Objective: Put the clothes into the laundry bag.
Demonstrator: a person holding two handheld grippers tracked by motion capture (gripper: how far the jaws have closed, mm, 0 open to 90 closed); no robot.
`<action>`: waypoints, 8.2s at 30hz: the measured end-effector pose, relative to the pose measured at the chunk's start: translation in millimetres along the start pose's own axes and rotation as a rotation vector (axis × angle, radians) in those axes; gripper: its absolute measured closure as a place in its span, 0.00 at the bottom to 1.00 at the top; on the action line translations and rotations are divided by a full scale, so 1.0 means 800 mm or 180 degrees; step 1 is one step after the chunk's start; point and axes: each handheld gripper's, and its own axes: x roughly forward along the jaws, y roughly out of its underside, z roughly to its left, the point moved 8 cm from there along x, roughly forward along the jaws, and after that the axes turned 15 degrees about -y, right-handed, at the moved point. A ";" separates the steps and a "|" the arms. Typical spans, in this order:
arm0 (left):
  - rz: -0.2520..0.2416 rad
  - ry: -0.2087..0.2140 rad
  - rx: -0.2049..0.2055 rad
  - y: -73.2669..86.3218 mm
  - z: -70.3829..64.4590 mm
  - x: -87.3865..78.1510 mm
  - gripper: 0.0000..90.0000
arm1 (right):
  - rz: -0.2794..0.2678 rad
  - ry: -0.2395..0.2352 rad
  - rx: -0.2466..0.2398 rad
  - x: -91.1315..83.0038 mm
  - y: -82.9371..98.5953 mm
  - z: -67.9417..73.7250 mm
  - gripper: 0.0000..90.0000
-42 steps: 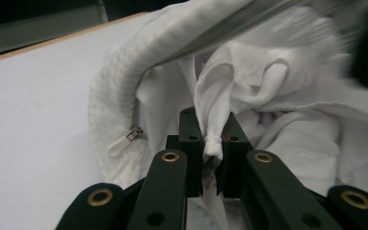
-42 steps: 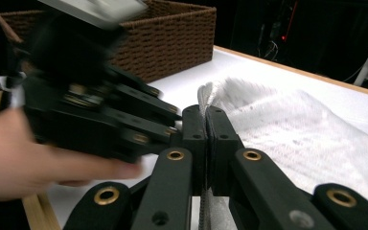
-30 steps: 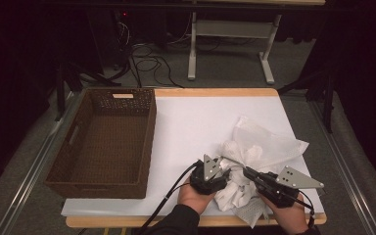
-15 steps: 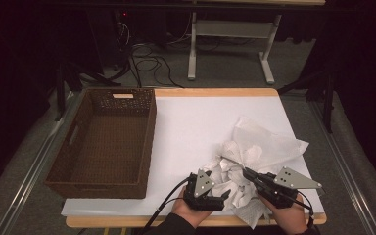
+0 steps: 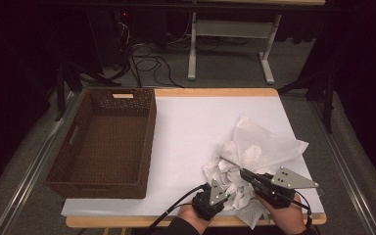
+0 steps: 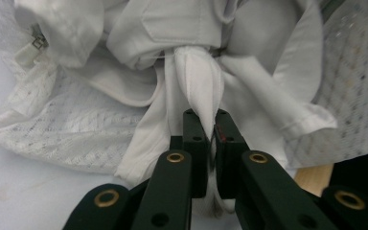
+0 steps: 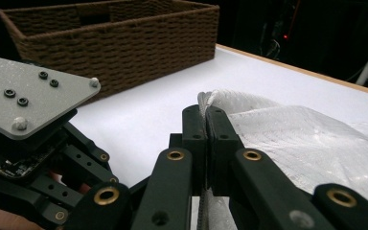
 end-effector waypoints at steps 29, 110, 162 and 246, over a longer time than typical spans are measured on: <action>-0.0438 -0.0332 -0.0157 -0.055 0.005 0.065 0.86 | -0.0113 0.0053 0.0044 -0.013 -0.003 -0.002 0.99; -0.0492 -0.0578 -0.0036 -0.081 -0.002 0.077 0.93 | -0.0230 0.0084 0.0116 -0.021 -0.007 -0.007 1.00; -0.0121 -0.0601 -0.0161 -0.016 0.084 -0.016 0.91 | 0.0475 -0.0012 0.0234 0.000 0.048 0.012 0.99; -0.0270 -0.0522 -0.0444 -0.044 0.116 0.026 0.44 | 0.0597 0.0822 0.1265 -0.071 0.115 -0.059 0.32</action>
